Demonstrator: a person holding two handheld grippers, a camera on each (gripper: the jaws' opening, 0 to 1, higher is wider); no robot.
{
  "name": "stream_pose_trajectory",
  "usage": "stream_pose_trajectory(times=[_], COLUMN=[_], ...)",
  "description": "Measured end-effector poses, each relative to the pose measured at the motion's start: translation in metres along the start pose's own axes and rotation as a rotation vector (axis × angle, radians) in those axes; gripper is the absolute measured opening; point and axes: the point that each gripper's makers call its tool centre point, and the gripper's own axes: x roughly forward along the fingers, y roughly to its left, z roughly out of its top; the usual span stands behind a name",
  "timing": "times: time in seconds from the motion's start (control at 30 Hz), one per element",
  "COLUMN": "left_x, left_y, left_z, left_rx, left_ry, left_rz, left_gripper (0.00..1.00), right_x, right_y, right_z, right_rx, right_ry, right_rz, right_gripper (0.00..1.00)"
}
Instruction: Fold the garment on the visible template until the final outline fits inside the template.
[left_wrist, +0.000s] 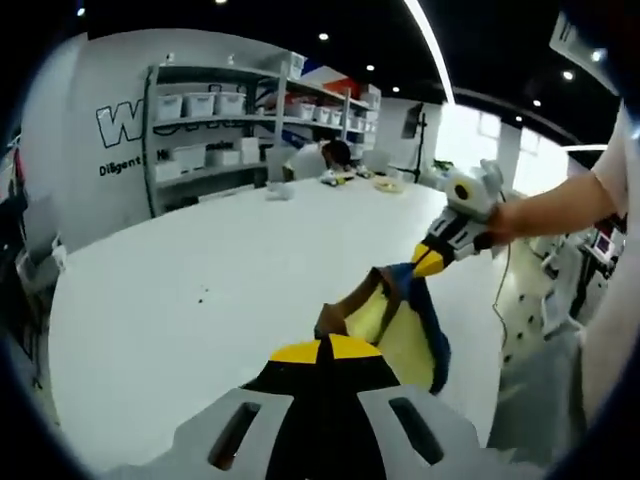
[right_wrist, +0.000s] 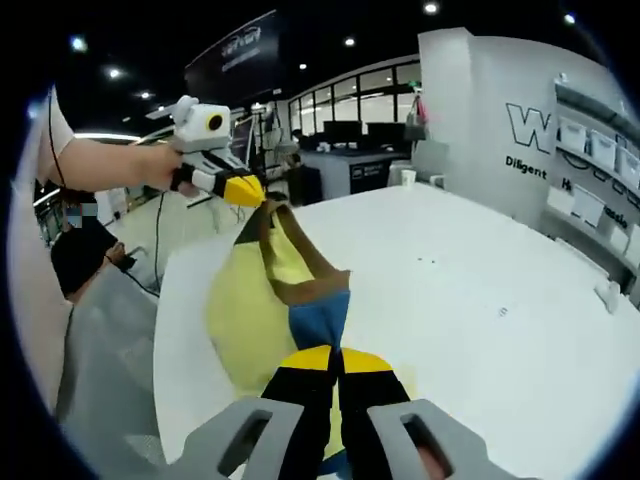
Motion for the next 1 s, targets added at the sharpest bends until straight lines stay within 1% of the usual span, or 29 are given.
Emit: stream_pose_trajectory(times=[0.03, 0.1, 0.2, 0.23, 0.27, 0.3, 0.37, 0.4, 0.43, 0.47, 0.53, 0.6, 0.67, 0.7, 0.83, 0.9, 0.97, 1.0], left_x=[0.006, 0.017, 0.032, 0.037, 0.043, 0.047, 0.056, 0.062, 0.066, 0.072, 0.081, 0.087, 0.093, 0.095, 0.101, 0.102, 0.101, 0.100], left_y=[0.009, 0.020, 0.039, 0.044, 0.052, 0.058, 0.066, 0.073, 0.078, 0.083, 0.090, 0.097, 0.102, 0.104, 0.112, 0.112, 0.112, 0.114], left_z=[0.002, 0.006, 0.007, 0.007, 0.005, 0.004, -0.001, -0.005, -0.008, -0.013, -0.022, -0.030, -0.036, -0.038, -0.044, -0.046, -0.046, -0.048], left_rx=[-0.015, -0.044, -0.074, -0.081, -0.089, -0.095, -0.124, -0.133, -0.137, -0.148, -0.170, -0.189, -0.209, -0.211, -0.234, -0.235, -0.226, -0.221], left_ry=[0.001, 0.000, 0.010, 0.013, 0.022, 0.027, 0.039, 0.051, 0.062, 0.072, 0.091, 0.107, 0.115, 0.121, 0.130, 0.133, 0.132, 0.139], left_rz=[0.012, 0.019, 0.043, 0.055, 0.073, 0.082, 0.095, 0.111, 0.124, 0.137, 0.154, 0.181, 0.191, 0.202, 0.223, 0.226, 0.227, 0.239], left_gripper=[0.01, 0.01, 0.01, 0.01, 0.01, 0.01, 0.01, 0.01, 0.01, 0.01, 0.01, 0.01, 0.01, 0.01, 0.01, 0.01, 0.00, 0.00], right_x=[0.003, 0.012, 0.026, 0.031, 0.036, 0.041, 0.048, 0.057, 0.060, 0.066, 0.077, 0.087, 0.095, 0.097, 0.106, 0.109, 0.108, 0.108], right_y=[-0.007, -0.020, -0.041, -0.049, -0.053, -0.061, -0.069, -0.077, -0.079, -0.083, -0.087, -0.091, -0.092, -0.094, -0.098, -0.100, -0.101, -0.100], right_z=[0.001, 0.006, 0.010, 0.011, 0.012, 0.011, 0.011, 0.010, 0.010, 0.007, 0.003, -0.003, -0.006, -0.010, -0.017, -0.020, -0.019, -0.018], right_rx=[0.001, -0.002, 0.001, 0.026, 0.021, 0.025, 0.043, 0.056, 0.057, 0.068, 0.079, 0.083, 0.094, 0.098, 0.127, 0.141, 0.150, 0.149], right_ry=[0.005, 0.002, 0.006, 0.006, 0.004, 0.014, 0.017, 0.021, 0.024, 0.040, 0.055, 0.082, 0.090, 0.108, 0.125, 0.130, 0.125, 0.118], right_rz=[-0.011, -0.024, -0.062, -0.072, -0.074, -0.100, -0.115, -0.131, -0.134, -0.150, -0.152, -0.165, -0.167, -0.176, -0.187, -0.191, -0.196, -0.193], right_gripper=[0.00, 0.00, 0.00, 0.00, 0.00, 0.00, 0.00, 0.00, 0.00, 0.00, 0.00, 0.00, 0.00, 0.00, 0.00, 0.00, 0.00, 0.00])
